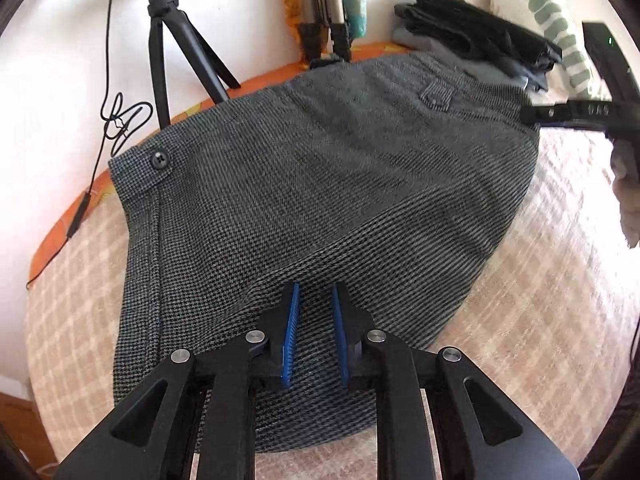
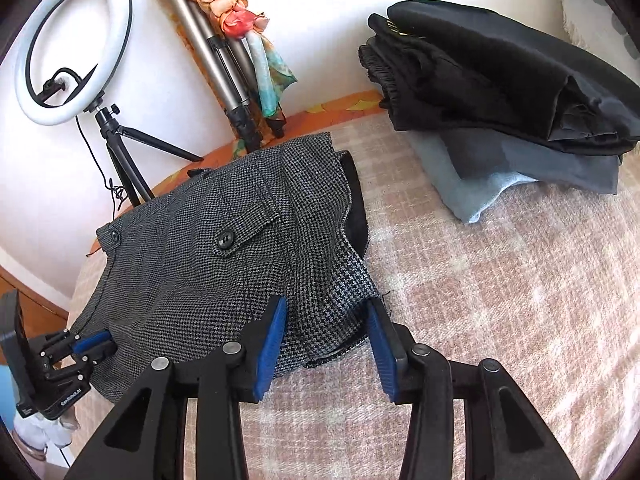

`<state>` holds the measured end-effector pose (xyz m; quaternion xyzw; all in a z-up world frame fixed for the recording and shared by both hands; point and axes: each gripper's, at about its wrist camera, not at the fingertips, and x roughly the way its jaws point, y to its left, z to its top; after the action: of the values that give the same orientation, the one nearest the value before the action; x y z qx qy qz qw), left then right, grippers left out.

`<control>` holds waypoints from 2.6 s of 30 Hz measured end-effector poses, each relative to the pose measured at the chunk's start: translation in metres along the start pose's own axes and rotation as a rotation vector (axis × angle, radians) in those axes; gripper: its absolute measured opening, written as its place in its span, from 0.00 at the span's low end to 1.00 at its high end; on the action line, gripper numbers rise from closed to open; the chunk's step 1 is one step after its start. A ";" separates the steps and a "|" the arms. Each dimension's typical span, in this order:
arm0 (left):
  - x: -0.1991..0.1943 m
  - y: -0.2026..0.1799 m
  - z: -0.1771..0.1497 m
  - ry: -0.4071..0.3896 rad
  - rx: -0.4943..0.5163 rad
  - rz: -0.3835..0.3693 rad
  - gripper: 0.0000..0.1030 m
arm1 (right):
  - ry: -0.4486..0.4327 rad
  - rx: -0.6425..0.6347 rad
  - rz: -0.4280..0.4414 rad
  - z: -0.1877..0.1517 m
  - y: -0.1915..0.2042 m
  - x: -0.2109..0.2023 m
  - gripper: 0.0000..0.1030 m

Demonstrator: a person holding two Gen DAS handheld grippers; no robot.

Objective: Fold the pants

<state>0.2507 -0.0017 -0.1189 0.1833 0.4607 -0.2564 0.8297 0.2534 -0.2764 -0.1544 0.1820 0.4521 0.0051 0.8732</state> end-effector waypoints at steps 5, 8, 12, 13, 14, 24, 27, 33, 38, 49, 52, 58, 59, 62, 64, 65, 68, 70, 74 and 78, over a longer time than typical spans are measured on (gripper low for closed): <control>-0.016 -0.028 0.023 -0.069 0.045 -0.030 0.15 | 0.000 0.061 0.000 -0.006 -0.001 -0.006 0.75; -0.004 -0.045 0.035 -0.063 0.083 -0.015 0.15 | -0.008 0.126 -0.018 -0.013 -0.006 -0.011 0.74; 0.022 -0.054 0.037 -0.006 0.106 -0.013 0.15 | 0.006 0.218 0.041 -0.024 -0.021 -0.011 0.75; 0.028 -0.053 0.036 0.009 0.099 -0.016 0.15 | 0.032 0.230 0.084 -0.025 -0.022 -0.005 0.75; 0.034 -0.052 0.035 0.024 0.086 -0.029 0.15 | 0.054 0.247 0.117 -0.026 -0.023 0.001 0.74; -0.025 -0.010 0.024 -0.071 0.034 0.069 0.24 | -0.047 0.244 0.125 -0.007 -0.002 0.031 0.33; -0.034 0.017 0.005 -0.053 0.002 0.121 0.24 | -0.074 0.189 0.127 -0.002 0.005 0.018 0.19; -0.008 0.050 -0.027 0.019 -0.096 0.137 0.24 | -0.170 0.037 0.029 0.012 0.016 -0.011 0.12; -0.010 0.045 -0.022 0.015 -0.090 0.138 0.24 | -0.085 0.076 0.040 0.000 0.003 0.012 0.16; 0.016 0.040 0.050 0.004 -0.102 -0.040 0.24 | -0.050 0.110 0.057 -0.001 -0.006 0.016 0.36; 0.045 0.036 0.047 0.048 -0.010 0.126 0.24 | -0.040 0.144 0.073 -0.002 -0.014 0.019 0.41; 0.058 0.054 0.047 0.012 -0.027 0.259 0.37 | -0.038 0.134 0.064 -0.004 -0.011 0.019 0.43; 0.055 0.057 0.048 0.019 -0.047 0.245 0.37 | -0.035 0.134 0.064 -0.003 -0.011 0.019 0.43; 0.026 0.059 0.043 -0.030 -0.073 0.190 0.36 | -0.031 0.148 0.077 -0.003 -0.011 0.019 0.43; 0.002 0.052 0.032 -0.068 -0.095 0.109 0.36 | -0.026 0.176 0.084 -0.003 -0.015 0.022 0.49; -0.007 0.044 0.026 -0.081 -0.089 0.080 0.36 | -0.029 0.194 0.102 -0.003 -0.017 0.024 0.52; -0.016 0.007 0.012 -0.085 0.003 0.020 0.37 | -0.040 0.178 0.092 -0.001 -0.010 0.025 0.58; -0.002 -0.010 0.012 -0.046 0.034 0.012 0.37 | -0.038 0.147 0.084 -0.001 -0.001 0.026 0.58; 0.023 -0.016 -0.002 0.007 0.074 0.054 0.37 | -0.039 0.170 0.101 -0.004 0.000 0.024 0.58; -0.003 -0.015 0.014 -0.082 0.008 0.032 0.36 | -0.052 0.210 0.115 -0.006 -0.005 0.025 0.58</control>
<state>0.2500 -0.0201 -0.1100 0.1830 0.4221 -0.2523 0.8513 0.2626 -0.2742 -0.1792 0.2981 0.4159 0.0029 0.8591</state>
